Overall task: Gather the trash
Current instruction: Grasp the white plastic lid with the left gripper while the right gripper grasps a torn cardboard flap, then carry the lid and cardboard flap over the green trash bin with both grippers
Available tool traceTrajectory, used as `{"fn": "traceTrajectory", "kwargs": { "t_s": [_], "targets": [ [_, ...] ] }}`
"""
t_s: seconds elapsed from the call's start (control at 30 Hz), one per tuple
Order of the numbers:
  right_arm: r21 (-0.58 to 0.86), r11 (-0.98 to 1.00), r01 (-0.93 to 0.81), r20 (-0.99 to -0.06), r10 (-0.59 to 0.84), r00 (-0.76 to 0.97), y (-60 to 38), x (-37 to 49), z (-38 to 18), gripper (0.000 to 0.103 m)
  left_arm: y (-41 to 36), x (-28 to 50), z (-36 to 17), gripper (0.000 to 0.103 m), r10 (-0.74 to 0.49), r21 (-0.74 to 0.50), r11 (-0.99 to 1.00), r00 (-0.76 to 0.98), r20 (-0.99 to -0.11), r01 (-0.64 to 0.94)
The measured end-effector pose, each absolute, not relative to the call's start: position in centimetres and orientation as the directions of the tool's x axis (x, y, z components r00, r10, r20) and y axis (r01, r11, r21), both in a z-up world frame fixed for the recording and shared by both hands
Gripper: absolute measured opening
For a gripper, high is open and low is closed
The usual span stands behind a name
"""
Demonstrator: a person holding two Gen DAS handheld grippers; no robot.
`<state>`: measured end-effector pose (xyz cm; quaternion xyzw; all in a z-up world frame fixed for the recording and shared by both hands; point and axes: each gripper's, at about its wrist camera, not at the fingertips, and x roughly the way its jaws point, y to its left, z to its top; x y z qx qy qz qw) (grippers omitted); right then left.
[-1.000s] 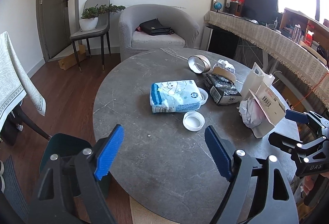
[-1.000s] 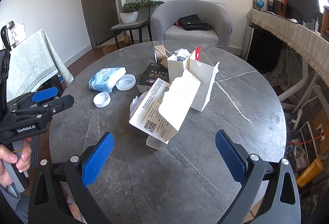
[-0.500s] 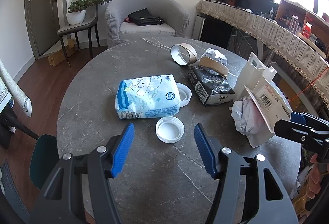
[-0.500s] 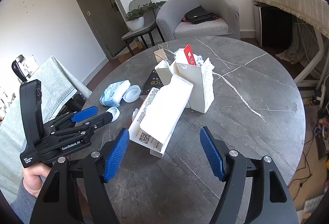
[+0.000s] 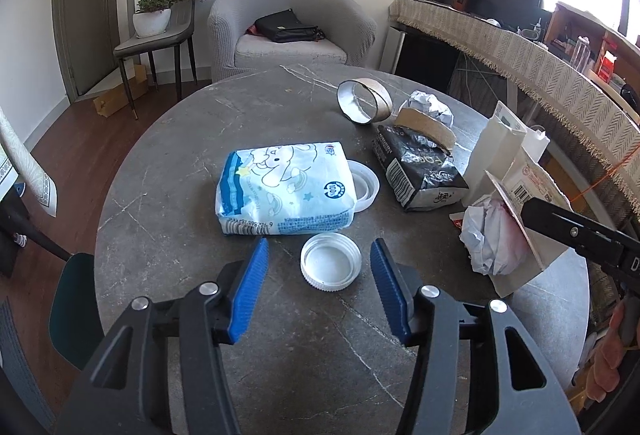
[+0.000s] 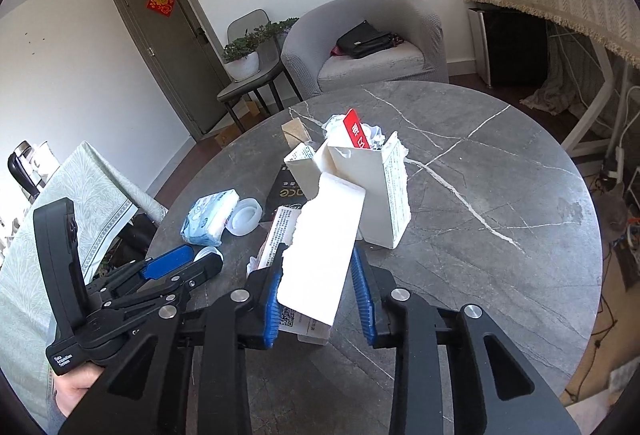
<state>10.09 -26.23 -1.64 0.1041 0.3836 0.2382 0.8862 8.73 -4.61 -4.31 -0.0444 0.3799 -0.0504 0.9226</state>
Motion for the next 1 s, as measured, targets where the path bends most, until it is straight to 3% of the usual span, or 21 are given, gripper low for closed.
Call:
{"fn": "traceTrajectory", "kwargs": {
  "t_s": [0.07, 0.13, 0.47, 0.5, 0.6, 0.7, 1.0],
  "targets": [
    [0.334, 0.873, -0.355, -0.634, 0.487, 0.601, -25.7, 10.2, -1.3, 0.022, -4.6, 8.6, -4.3, 0.038, -0.126, -0.12, 0.991, 0.708, -0.695, 0.059],
    [0.288, 0.883, -0.37, -0.635, 0.465, 0.617, -25.1, 10.0, -0.9, 0.022, -4.6, 8.5, -4.3, 0.033, -0.139, -0.13, 0.989, 0.707, -0.693, 0.067],
    [-0.112, 0.92, -0.376, -0.608, 0.236, 0.758, -21.4, 8.2, 1.3, 0.021, -4.3, 7.4, -3.8, 0.033, -0.185, -0.155, 0.982, 0.713, -0.677, 0.107],
    [-0.168, 0.911, -0.376, -0.597, 0.21, 0.774, -20.9, 8.0, 1.4, 0.014, -4.3, 7.2, -3.6, 0.033, -0.187, -0.153, 0.982, 0.716, -0.673, 0.112],
    [-0.284, 0.877, -0.387, -0.581, 0.164, 0.797, -19.8, 7.1, 1.4, 0.011, -3.7, 6.8, -3.2, 0.033, -0.199, -0.16, 0.979, 0.725, -0.659, 0.124],
    [-0.343, 0.851, -0.398, -0.581, 0.141, 0.802, -19.0, 6.9, 0.9, 0.005, -3.1, 6.5, -3.1, 0.033, -0.204, -0.167, 0.978, 0.725, -0.658, 0.123],
    [-0.384, 0.855, -0.349, -0.53, 0.106, 0.841, -17.5, 7.3, 1.4, 0.005, -0.5, 6.1, -2.7, 0.033, -0.197, -0.179, 0.978, 0.73, -0.655, 0.104]
  ]
}}
